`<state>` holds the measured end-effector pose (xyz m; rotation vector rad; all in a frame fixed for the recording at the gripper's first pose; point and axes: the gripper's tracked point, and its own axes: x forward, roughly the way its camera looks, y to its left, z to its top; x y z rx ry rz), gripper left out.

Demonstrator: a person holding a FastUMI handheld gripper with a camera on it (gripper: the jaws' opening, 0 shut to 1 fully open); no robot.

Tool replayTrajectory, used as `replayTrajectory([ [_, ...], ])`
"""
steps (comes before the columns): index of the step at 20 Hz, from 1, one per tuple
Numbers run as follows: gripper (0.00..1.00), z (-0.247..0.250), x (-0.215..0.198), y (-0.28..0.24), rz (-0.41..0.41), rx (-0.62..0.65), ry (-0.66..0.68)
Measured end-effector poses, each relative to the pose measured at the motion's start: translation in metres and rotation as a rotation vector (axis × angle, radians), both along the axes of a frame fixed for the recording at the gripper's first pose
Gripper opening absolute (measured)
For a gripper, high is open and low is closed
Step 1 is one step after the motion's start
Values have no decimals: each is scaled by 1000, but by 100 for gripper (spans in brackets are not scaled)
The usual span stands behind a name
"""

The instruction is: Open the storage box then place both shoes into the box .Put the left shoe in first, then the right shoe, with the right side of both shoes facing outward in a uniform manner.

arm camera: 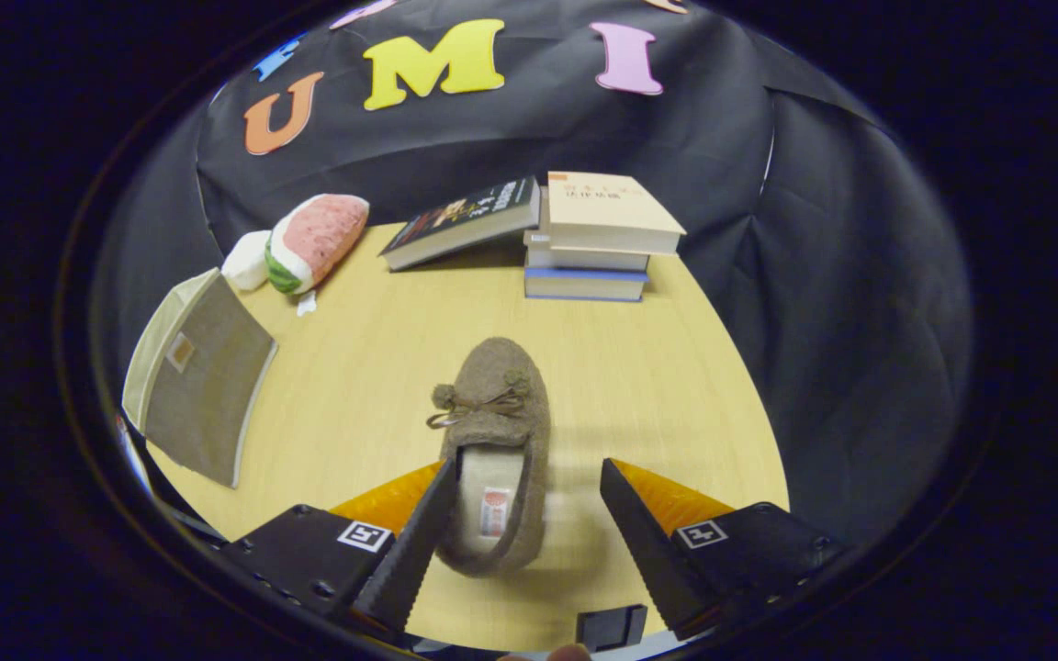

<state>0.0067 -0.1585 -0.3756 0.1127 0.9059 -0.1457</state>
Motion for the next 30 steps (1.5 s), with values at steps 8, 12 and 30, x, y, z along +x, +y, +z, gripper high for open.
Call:
replayTrajectory([
  [8, 48, -42, 18, -2, 9, 51, 119],
  [12, 16, -48, 18, -7, -14, 47, 129],
  [30, 0, 51, 2, 46, -178, 255, 59],
])
